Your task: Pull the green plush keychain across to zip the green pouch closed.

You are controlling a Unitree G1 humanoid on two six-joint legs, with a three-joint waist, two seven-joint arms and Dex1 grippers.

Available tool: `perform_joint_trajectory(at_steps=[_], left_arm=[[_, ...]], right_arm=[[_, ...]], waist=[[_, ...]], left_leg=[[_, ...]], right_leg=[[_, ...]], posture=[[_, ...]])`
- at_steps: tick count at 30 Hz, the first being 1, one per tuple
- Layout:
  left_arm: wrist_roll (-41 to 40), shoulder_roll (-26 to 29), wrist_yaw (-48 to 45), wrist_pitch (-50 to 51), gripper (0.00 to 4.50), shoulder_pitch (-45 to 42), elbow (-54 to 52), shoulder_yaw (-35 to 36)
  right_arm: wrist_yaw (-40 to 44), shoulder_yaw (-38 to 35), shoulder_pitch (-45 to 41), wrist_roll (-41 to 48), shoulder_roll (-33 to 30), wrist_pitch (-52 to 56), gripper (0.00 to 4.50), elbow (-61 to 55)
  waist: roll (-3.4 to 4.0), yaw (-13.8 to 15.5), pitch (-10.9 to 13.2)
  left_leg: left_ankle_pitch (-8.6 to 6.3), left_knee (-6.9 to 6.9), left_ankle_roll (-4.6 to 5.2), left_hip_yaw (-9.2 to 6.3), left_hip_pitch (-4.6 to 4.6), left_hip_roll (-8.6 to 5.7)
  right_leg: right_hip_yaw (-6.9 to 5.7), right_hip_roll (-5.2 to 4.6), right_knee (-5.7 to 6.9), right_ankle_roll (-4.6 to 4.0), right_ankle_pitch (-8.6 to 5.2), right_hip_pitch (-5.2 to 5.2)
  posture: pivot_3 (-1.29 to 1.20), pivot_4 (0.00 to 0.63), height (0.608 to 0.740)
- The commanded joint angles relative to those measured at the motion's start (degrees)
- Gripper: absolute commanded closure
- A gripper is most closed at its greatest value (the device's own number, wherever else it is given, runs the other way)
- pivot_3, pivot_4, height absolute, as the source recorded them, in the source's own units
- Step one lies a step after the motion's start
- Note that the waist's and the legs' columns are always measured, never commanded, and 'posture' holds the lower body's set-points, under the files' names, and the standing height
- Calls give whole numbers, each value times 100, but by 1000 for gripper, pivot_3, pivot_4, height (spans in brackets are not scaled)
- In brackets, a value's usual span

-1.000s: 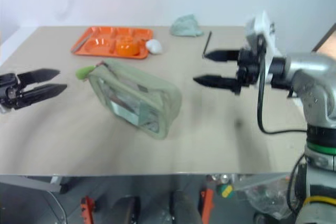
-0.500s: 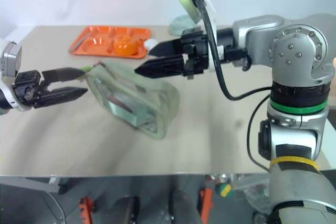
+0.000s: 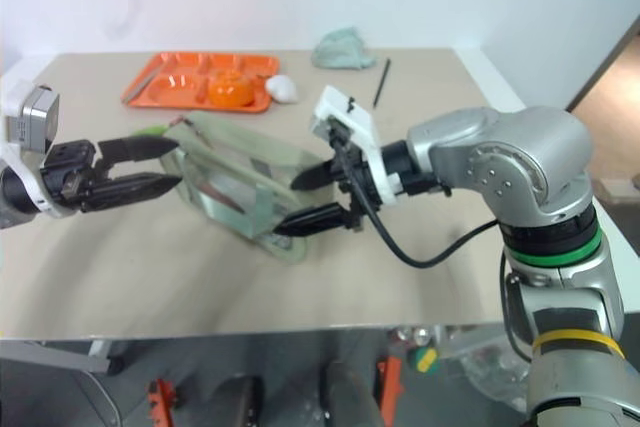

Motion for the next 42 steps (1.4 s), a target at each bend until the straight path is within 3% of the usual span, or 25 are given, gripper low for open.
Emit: perform_joint_trajectory(at_steps=[1, 9, 15, 25, 26, 31, 38, 42], left_arm=[[-79, 55, 30, 13, 566, -128, -69, 41], [-47, 17, 63, 14, 566, -127, -33, 42], [-183, 64, 122, 91, 566, -89, -77, 159], [-288, 75, 219, 173, 566, -43, -184, 239], [-286, 68, 230, 171, 463, -36, -193, 236], [-221, 58, 245, 113, 463, 45, -140, 247], [-227, 43, 304, 86, 463, 131, -126, 317], [-231, 60, 325, 71, 463, 161, -72, 417]], right_arm=[[127, -349, -478, 41, -20, -108, 0, 246], [-48, 182, 23, -157, 210, -269, 0, -378], [-258, 887, 223, -1018, 250, -925, 0, -451], [-97, 867, -47, -1432, 489, -1331, 0, 7], [-102, 880, -37, -1457, 517, -1341, 468, 13], [-11, 883, -19, -1588, 535, -1445, 1905, 14], [343, 972, 87, -1746, 323, -1651, 4326, -65], [535, 997, 151, -1793, 221, -1762, 4453, -133]], waist=[[1, -6, 1], [-1, -5, -1], [-1, -6, 0], [-1, -7, -1], [0, -6, 0], [0, -7, 0], [-1, -5, 0], [0, -5, 0]], left_leg=[[0, -1, 0, 2, 1, 2], [0, -7, 0, 1, 0, 6], [0, -4, 0, 3, 0, 5], [0, -5, -1, -2, -1, 6], [0, -6, -1, -2, -1, 6], [0, -6, -1, 1, -1, 6], [0, -6, -1, 0, -1, 5], [0, -6, -1, 0, -1, 4]], right_leg=[[1, 2, 1, -3, 1, -2], [2, 4, -1, -11, -4, -2], [2, 4, 0, -10, -3, -4], [-2, 5, 0, -11, -3, -4], [-2, 5, 0, -11, -3, -4], [2, 4, 0, -11, -3, -4], [-1, 3, 0, -11, -3, -4], [0, 3, -1, -11, -4, -4]], posture=[[0, 150, 740], [0, 150, 740], [0, 150, 740], [0, 150, 740], [0, 150, 740], [0, 150, 740], [0, 150, 740], [0, 150, 740]])
